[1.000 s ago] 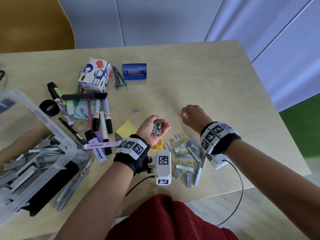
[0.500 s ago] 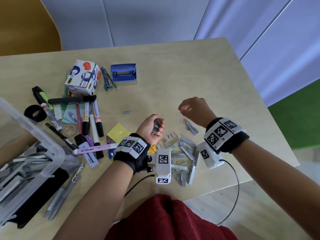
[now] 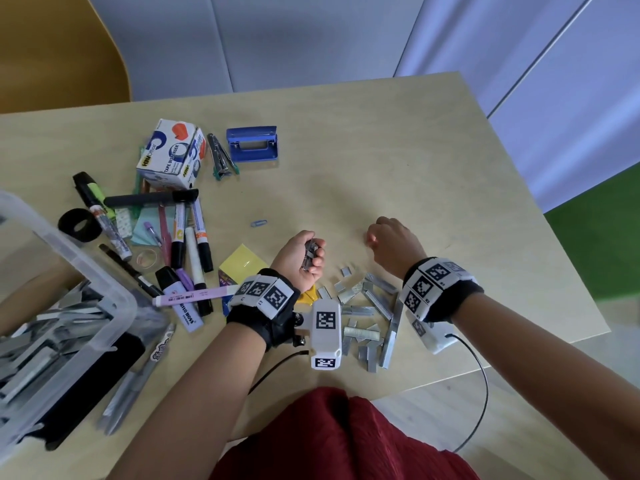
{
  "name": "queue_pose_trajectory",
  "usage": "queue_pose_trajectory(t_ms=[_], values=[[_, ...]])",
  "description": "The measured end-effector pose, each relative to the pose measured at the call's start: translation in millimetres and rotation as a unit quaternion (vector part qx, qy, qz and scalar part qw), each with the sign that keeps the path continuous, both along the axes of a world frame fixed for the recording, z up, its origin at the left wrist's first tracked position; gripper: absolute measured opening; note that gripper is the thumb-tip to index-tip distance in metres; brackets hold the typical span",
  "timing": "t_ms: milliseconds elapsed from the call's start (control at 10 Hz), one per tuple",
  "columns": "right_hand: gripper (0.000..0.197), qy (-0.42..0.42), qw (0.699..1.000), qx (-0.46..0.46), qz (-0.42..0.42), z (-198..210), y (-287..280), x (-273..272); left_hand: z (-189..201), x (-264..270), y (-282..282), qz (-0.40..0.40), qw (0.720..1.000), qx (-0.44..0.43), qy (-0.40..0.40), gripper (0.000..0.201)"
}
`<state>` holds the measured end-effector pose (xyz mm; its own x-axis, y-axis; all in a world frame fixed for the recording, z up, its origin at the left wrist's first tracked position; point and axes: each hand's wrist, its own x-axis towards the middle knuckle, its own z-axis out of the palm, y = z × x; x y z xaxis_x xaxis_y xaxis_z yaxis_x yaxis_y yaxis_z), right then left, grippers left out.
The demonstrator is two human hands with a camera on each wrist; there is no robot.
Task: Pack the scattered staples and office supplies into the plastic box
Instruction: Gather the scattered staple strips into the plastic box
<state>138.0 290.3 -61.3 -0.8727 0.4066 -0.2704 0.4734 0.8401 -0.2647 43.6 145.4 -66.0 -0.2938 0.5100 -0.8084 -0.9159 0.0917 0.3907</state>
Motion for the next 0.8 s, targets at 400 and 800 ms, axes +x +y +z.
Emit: queue_pose_trajectory(t_ms=[400, 800], values=[[0.018, -0.011, 1.000, 0.004, -0.023, 3.5, 4.8, 0.2, 4.5, 2.3, -1.6, 0.005, 1.000, 0.005, 0.007, 0.040], [0.021, 0.064, 0.997, -0.033, -0.031, -2.2, 2.1, 19.9, 2.4, 7.1, -6.7, 0.005, 1.000, -0.008, 0.006, 0.039]])
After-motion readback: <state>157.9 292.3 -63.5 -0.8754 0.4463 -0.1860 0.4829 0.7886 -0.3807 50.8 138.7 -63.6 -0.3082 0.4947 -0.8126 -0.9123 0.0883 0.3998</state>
